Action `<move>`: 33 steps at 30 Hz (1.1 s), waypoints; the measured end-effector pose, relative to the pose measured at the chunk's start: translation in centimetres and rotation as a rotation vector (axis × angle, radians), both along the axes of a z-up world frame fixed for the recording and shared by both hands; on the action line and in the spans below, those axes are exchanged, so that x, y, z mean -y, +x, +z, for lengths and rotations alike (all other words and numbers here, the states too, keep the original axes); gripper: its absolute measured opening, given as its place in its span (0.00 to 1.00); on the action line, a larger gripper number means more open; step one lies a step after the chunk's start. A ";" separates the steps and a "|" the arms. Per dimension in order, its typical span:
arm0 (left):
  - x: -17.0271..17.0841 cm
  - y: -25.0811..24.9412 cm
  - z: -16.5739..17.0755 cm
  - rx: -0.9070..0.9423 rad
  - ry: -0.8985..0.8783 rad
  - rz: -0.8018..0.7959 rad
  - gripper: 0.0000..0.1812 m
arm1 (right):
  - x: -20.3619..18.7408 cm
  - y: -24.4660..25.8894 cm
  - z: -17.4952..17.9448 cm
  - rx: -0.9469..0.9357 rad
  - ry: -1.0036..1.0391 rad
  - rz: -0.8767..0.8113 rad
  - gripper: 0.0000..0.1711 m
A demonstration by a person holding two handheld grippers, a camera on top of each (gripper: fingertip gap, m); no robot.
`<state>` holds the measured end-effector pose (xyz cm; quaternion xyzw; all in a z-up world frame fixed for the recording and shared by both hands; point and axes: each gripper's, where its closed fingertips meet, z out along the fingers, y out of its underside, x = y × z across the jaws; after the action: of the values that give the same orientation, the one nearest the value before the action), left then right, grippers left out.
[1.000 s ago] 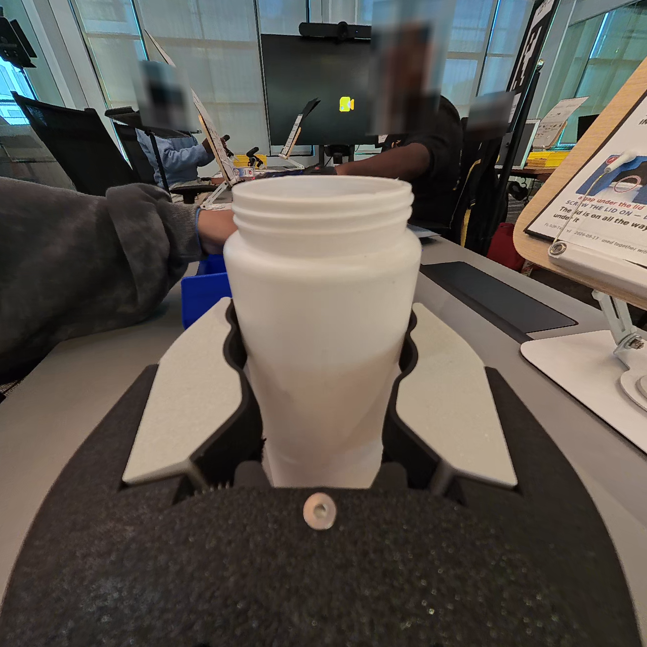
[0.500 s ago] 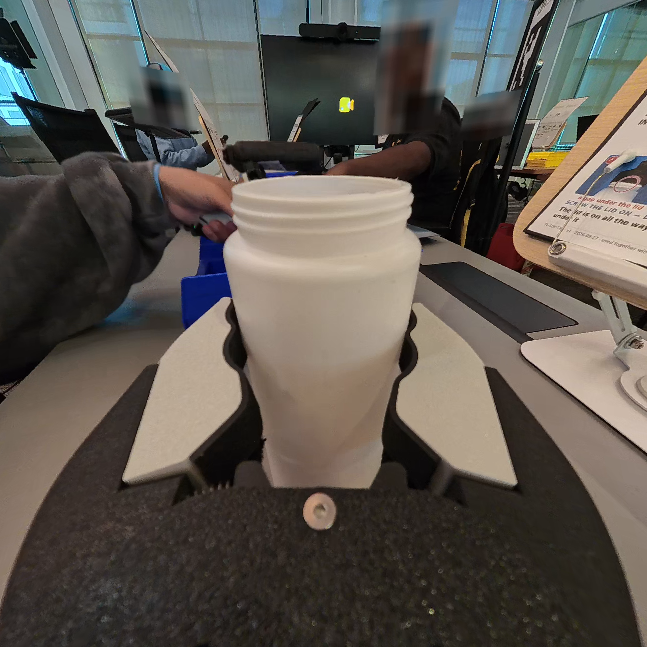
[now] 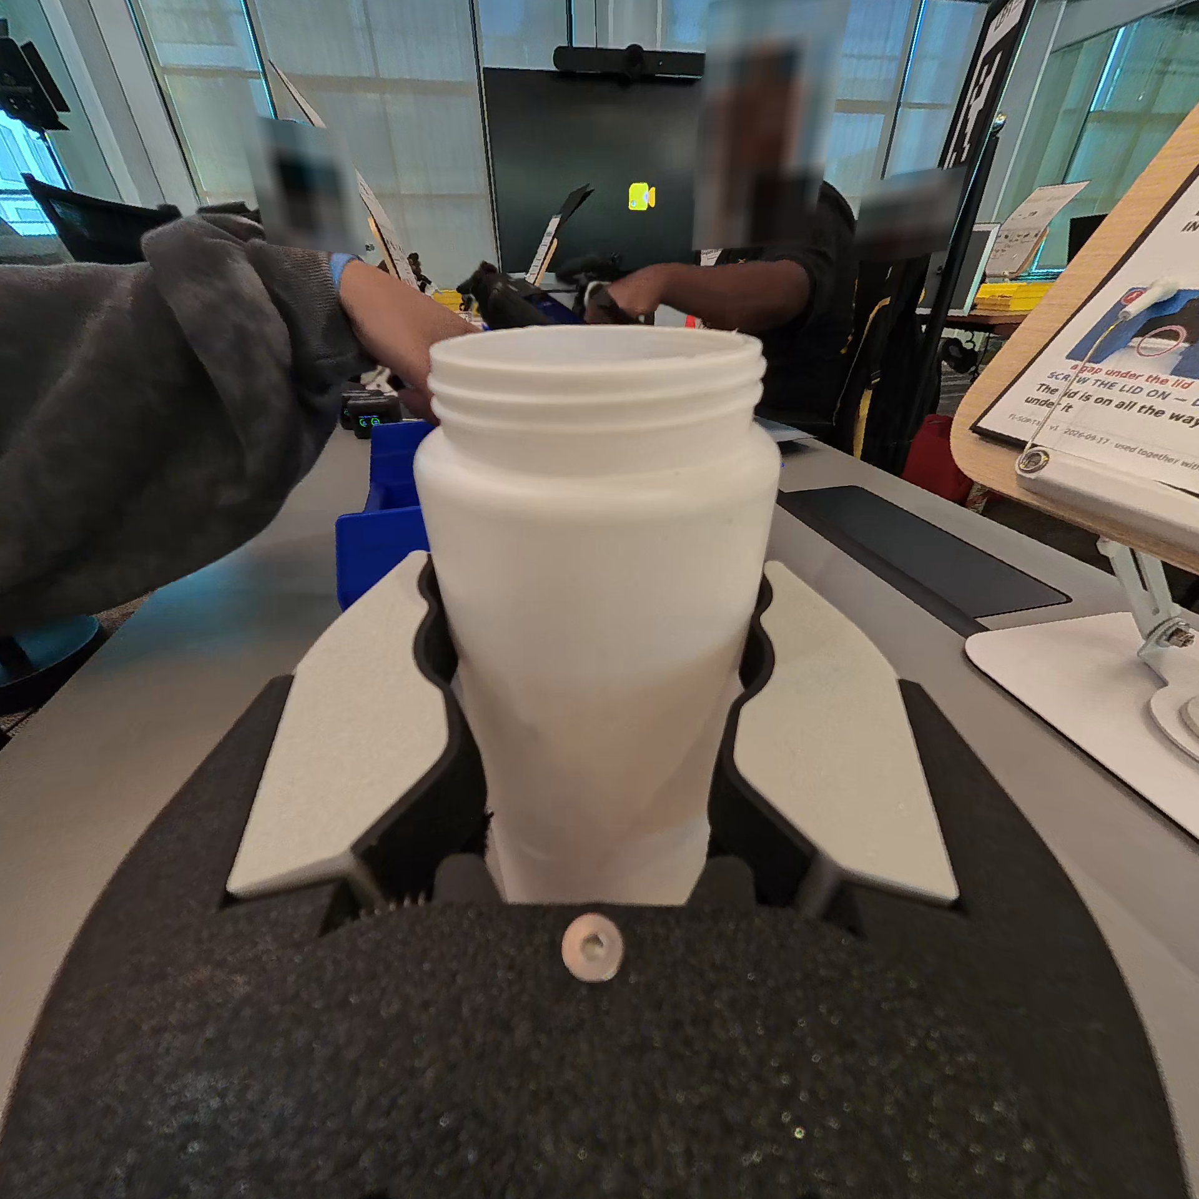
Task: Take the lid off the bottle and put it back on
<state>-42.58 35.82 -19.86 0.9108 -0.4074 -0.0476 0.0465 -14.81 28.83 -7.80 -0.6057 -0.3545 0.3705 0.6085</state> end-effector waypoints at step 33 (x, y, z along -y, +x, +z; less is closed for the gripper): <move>-2.1 4.4 0.6 0.522 0.061 0.188 0.27 | 0.1 -0.2 0.0 -0.007 -0.002 0.010 0.51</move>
<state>-38.21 37.89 -19.29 0.9270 -0.3177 0.1811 -0.0832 -14.96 28.76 -7.83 -0.6032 -0.3552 0.3758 0.6073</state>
